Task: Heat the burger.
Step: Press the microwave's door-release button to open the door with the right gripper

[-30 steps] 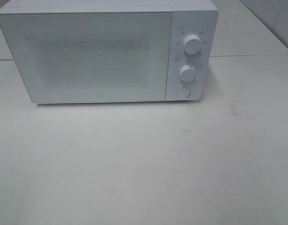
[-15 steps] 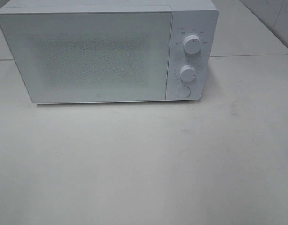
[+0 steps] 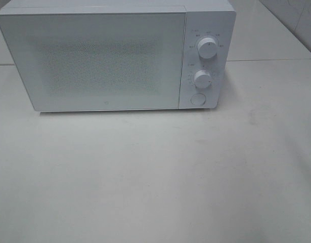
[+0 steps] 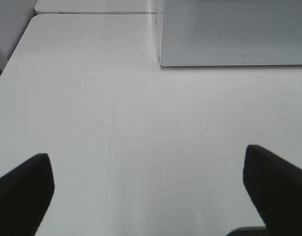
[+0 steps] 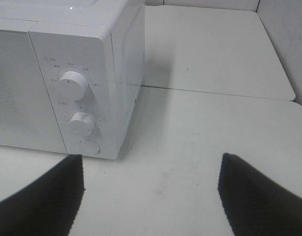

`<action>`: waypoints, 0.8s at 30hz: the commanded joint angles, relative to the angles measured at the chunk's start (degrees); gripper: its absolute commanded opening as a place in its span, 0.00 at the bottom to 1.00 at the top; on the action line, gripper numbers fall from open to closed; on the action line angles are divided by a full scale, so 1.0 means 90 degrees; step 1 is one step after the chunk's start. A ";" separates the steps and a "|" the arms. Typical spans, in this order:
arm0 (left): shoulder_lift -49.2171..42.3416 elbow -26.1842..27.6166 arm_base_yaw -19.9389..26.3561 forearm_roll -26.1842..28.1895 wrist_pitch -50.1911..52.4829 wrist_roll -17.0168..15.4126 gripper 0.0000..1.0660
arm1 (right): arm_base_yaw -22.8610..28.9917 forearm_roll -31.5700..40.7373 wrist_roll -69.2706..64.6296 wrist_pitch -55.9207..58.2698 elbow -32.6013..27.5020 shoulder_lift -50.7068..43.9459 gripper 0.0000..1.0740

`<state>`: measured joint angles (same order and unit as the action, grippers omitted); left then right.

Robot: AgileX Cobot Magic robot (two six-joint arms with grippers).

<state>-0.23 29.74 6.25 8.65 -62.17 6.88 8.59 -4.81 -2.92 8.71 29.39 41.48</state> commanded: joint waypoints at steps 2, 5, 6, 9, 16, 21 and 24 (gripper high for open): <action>-0.0121 -0.0006 0.0025 -0.0013 0.0070 -0.0038 0.94 | -0.0057 -0.0013 0.0038 -0.1031 0.0045 0.0719 0.69; -0.0121 -0.0006 0.0025 -0.0013 0.0070 -0.0038 0.94 | -0.0057 -0.0013 0.0038 -0.1649 0.0045 0.1299 0.69; -0.0121 -0.0006 0.0025 -0.0013 0.0070 -0.0038 0.94 | -0.0057 -0.0013 0.0038 -0.1649 0.0045 0.1299 0.69; -0.0121 -0.0006 0.0025 -0.0013 0.0070 -0.0038 0.94 | -0.0057 -0.0013 0.0038 -0.2190 0.0045 0.1719 0.69; -0.0121 -0.0006 0.0025 -0.0013 0.0070 -0.0038 0.94 | -0.0051 -0.0025 0.0045 -0.3597 -0.0108 0.2438 0.69; -0.0121 -0.0006 0.0025 -0.0013 0.0070 -0.0038 0.94 | -0.0038 0.0465 0.0541 -0.5392 -0.0719 0.3240 0.69; -0.0121 -0.0006 0.0025 -0.0013 0.0070 -0.0038 0.94 | -0.0038 0.0777 0.0605 -0.5876 -0.0885 0.3489 0.69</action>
<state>-0.23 29.74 6.25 8.65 -62.17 6.88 8.59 0.00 1.20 -39.48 22.35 71.73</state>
